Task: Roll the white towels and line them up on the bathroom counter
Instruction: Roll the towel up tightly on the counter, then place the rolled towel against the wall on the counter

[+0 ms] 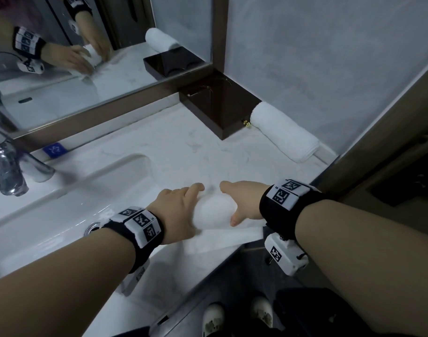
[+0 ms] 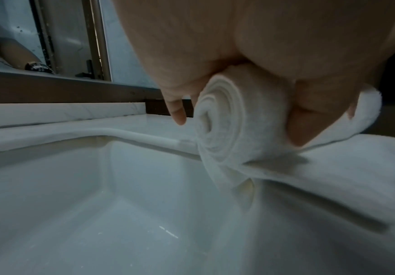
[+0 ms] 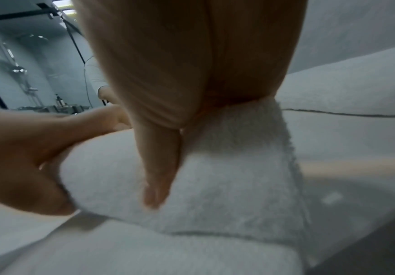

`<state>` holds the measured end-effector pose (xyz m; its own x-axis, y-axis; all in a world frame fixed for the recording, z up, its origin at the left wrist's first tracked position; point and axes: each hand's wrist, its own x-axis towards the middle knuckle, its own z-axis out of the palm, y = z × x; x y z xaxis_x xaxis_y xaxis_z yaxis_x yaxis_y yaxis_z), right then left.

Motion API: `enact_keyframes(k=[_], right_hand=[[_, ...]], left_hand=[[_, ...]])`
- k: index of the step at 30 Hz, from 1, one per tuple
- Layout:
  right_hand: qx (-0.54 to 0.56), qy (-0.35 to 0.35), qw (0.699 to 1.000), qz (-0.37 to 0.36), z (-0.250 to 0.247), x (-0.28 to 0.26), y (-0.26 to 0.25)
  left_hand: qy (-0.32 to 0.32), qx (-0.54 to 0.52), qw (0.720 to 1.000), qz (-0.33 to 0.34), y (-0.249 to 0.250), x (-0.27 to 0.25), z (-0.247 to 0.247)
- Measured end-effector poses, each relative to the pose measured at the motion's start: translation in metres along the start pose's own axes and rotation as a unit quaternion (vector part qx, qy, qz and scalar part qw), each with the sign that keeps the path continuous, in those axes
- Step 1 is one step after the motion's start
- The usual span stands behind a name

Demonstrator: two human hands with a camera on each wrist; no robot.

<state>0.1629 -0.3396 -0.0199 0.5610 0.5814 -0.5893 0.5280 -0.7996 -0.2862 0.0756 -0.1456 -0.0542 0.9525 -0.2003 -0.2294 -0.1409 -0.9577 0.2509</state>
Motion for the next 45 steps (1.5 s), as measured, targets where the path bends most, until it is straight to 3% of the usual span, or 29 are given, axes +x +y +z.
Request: enact_keyframes(k=[3, 6, 9, 15, 20, 24, 30, 34, 37, 41, 45], right_hand=[[-0.085, 0.071, 0.993, -0.026, 0.002, 0.004, 0.001], [-0.179, 0.185, 0.965, -0.057, 0.010, 0.010, 0.005], [-0.164, 0.255, 0.951, -0.061, 0.022, 0.012, 0.012], [-0.138, 0.371, 0.917, -0.046, 0.043, 0.018, 0.021], [-0.079, 0.349, 0.933, -0.022, 0.045, 0.014, 0.024], [0.017, 0.307, 0.951, 0.014, 0.039, 0.008, 0.026], [-0.060, 0.243, 0.967, 0.054, 0.025, 0.015, 0.030], [-0.110, 0.279, 0.953, 0.040, 0.027, 0.019, 0.028], [-0.147, 0.294, 0.944, 0.032, 0.028, 0.022, 0.030], [-0.172, 0.321, 0.931, 0.030, 0.030, 0.024, 0.033], [-0.177, 0.267, 0.947, 0.033, 0.022, 0.028, 0.039]], left_hand=[[-0.039, -0.027, 0.999, -0.023, 0.005, 0.009, -0.011], [-0.078, -0.084, 0.992, -0.050, 0.009, 0.022, -0.016], [-0.096, -0.059, 0.991, -0.075, 0.013, 0.037, -0.013], [-0.034, 0.078, 0.994, -0.064, 0.016, 0.051, 0.001], [0.036, 0.149, 0.988, -0.026, 0.020, 0.057, 0.003], [0.053, 0.195, 0.979, -0.016, 0.024, 0.061, 0.003], [0.052, 0.183, 0.982, 0.002, 0.022, 0.060, 0.004], [-0.014, 0.072, 0.997, 0.018, 0.013, 0.052, -0.013], [-0.104, 0.002, 0.994, -0.027, 0.016, 0.055, -0.034], [-0.168, 0.030, 0.983, -0.065, 0.034, 0.073, -0.047], [-0.186, 0.017, 0.976, -0.110, 0.041, 0.082, -0.045]])
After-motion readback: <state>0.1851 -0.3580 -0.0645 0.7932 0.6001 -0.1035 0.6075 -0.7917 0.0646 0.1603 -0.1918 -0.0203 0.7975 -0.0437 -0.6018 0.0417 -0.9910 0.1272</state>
